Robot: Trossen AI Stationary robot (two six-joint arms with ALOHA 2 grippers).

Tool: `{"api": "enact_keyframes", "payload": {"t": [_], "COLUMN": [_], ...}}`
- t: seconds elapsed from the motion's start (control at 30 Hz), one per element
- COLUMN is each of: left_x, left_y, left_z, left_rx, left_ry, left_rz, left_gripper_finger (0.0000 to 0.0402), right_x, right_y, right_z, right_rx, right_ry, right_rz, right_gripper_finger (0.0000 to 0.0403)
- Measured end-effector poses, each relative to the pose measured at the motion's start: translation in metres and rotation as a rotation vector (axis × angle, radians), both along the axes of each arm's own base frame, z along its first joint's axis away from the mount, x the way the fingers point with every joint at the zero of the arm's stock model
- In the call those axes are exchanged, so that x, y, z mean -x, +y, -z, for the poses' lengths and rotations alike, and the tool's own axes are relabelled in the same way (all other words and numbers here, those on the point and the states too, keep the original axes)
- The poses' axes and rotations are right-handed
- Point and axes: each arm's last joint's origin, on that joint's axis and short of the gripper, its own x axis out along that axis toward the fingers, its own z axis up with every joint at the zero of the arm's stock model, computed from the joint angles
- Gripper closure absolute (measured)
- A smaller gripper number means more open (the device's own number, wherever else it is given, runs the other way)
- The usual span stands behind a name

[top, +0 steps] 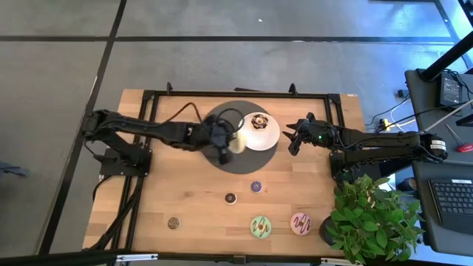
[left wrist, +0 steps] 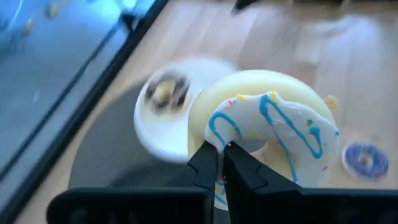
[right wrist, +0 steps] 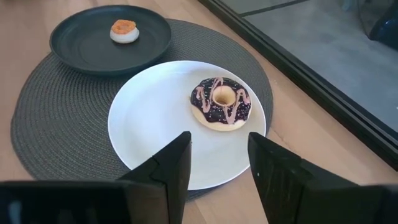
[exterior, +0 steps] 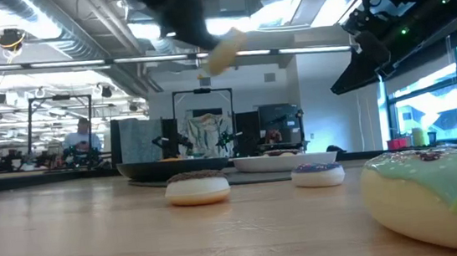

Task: Pick & Place donuts
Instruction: Put the big white donut on the white plate

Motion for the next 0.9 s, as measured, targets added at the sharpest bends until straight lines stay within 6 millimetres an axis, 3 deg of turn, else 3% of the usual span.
{"api": "enact_keyframes", "payload": {"t": [0.13, 0.3, 0.5, 0.7, 0.9], "left_x": [-0.033, -0.074, -0.108, -0.127, -0.13], "left_y": [0.02, 0.048, 0.077, 0.093, 0.104], "left_z": [0.008, 0.024, 0.048, 0.076, 0.098], "left_rx": [-0.027, 0.07, 0.113, 0.203, 0.224], "left_ry": [0.025, 0.123, 0.21, 0.22, 0.257], "left_rz": [-0.001, 0.022, -0.017, -0.026, -0.07], "left_gripper_finger": [0.0392, 0.0393, 0.0393, 0.0391, 0.039], "right_x": [0.0, 0.0, 0.0, 0.0, 0.0], "right_y": [0.0, 0.0, 0.0, 0.0, 0.0], "right_z": [0.0, 0.0, 0.0, 0.0, 0.0], "right_rx": [0.005, 0.005, 0.012, 0.017, 0.018], "right_ry": [0.003, 0.004, 0.008, 0.012, 0.014], "right_rz": [-0.003, -0.003, -0.007, -0.01, -0.011], "right_gripper_finger": [0.0242, 0.0242, 0.0242, 0.0242, 0.0242]}}
